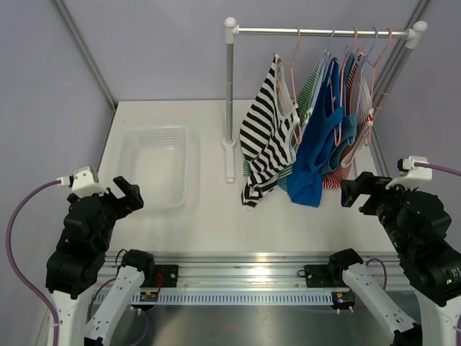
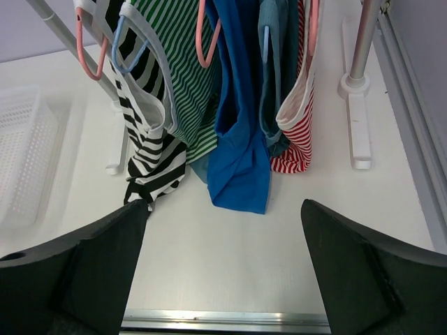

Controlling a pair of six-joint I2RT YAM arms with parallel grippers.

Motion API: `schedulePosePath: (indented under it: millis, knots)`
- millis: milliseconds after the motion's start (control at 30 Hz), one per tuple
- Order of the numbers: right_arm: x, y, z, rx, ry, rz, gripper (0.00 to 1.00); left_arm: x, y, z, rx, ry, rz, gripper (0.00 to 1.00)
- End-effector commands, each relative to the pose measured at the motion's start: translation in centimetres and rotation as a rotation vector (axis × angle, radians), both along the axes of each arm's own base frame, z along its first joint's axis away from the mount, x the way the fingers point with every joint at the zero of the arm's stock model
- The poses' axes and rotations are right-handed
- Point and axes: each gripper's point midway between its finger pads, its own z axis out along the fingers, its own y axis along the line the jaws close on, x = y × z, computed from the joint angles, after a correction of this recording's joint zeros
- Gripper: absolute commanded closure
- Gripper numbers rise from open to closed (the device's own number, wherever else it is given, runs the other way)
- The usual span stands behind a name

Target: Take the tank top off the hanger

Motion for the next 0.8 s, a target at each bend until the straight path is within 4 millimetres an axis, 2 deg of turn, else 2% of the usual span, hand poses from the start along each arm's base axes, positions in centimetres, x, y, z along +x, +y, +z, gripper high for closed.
schedulePosePath:
  millis: [0, 100, 133, 167, 233, 333, 500, 600, 633, 667, 700, 733, 767]
  knots:
    - [0.5, 0.3, 0.7, -0.008, -0.021, 0.018, 0.0, 0.8, -0.3, 1.0, -0.01, -0.045, -0.007, 0.01]
    - [0.1, 2.3, 1.4, 0.016, -0.053, 0.138, 0.01, 0.9, -0.3, 0.7, -0.007, -0.037, -0.009, 0.01]
    - [-0.4, 4.0, 1.5, 0.037, -0.059, 0.238, 0.0, 0.9, -0.3, 0.7, -0.006, -0.036, -0.008, 0.01]
    - [-0.7, 4.6, 2.4, 0.055, -0.108, 0.274, 0.01, 0.9, -0.3, 0.7, -0.007, -0.036, -0.006, 0.01]
    - [-0.9, 5.3, 2.8, 0.092, -0.133, 0.305, 0.0, 0.9, -0.3, 0.7, -0.008, -0.035, -0.004, 0.01]
    - [0.3, 5.1, 3.5, 0.129, -0.14, 0.258, 0.01, 1.0, -0.3, 0.8, -0.01, -0.037, -0.005, 0.01]
    - [3.3, 5.7, 4.4, 0.155, -0.11, 0.216, 0.01, 1.0, -0.4, 0.5, -0.011, -0.035, -0.006, 0.01]
    - [5.0, 6.1, 5.6, 0.162, -0.104, 0.198, 0.01, 1.0, -0.4, 0.3, -0.012, -0.029, -0.007, 0.01]
    - [5.2, 6.1, 6.7, 0.164, -0.121, 0.196, 0.0, 0.9, -0.4, 0.3, -0.011, -0.029, -0.007, 0.01]
    - [6.6, 6.5, 6.3, 0.153, -0.08, 0.188, 0.0, 0.9, -0.4, 0.2, -0.011, -0.028, -0.005, 0.01]
    - [7.2, 6.7, 6.4, 0.147, -0.067, 0.187, 0.01, 0.9, -0.3, 0.2, -0.011, -0.031, -0.004, 0.01]
    - [7.5, 6.8, 7.9, 0.149, -0.085, 0.191, 0.0, 0.9, -0.4, 0.1, -0.011, -0.029, -0.007, 0.01]
    - [9.1, 7.3, 7.0, 0.128, -0.026, 0.185, 0.01, 1.0, -0.4, -0.2, -0.012, -0.029, -0.007, 0.01]
